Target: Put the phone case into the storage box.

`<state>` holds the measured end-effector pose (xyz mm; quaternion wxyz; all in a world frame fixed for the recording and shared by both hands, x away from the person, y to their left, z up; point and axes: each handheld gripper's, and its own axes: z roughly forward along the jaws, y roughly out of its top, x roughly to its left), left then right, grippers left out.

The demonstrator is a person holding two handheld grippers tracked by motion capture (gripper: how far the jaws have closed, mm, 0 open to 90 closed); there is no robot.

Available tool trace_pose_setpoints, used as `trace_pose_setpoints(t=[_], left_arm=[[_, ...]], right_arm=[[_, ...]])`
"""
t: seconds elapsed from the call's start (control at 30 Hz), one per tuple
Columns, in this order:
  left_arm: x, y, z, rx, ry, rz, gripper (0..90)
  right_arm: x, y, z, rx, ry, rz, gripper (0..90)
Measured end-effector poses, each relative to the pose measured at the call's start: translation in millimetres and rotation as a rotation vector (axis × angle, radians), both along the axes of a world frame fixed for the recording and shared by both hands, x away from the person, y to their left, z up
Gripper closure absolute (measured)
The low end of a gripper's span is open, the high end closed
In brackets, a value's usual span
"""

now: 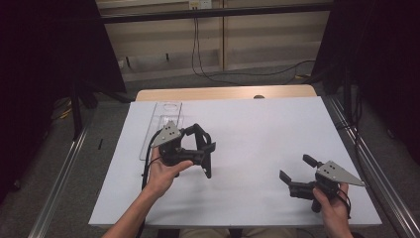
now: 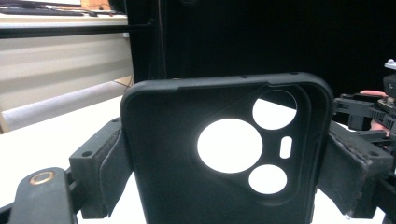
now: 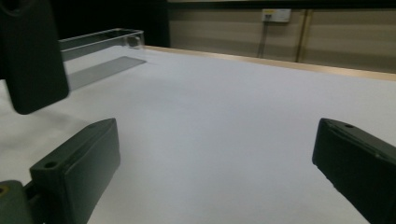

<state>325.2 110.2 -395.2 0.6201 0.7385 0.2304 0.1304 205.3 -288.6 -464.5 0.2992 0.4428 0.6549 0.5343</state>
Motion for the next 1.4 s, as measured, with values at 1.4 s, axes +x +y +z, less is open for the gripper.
trace_pose_setpoints(t=[1.4], left_arm=[[43.0,56.6,50.5,-0.060,-0.052,0.306,14.0]], right_arm=[[-1.5,-9.6,-2.0,0.019,-0.024,-0.025,0.0]])
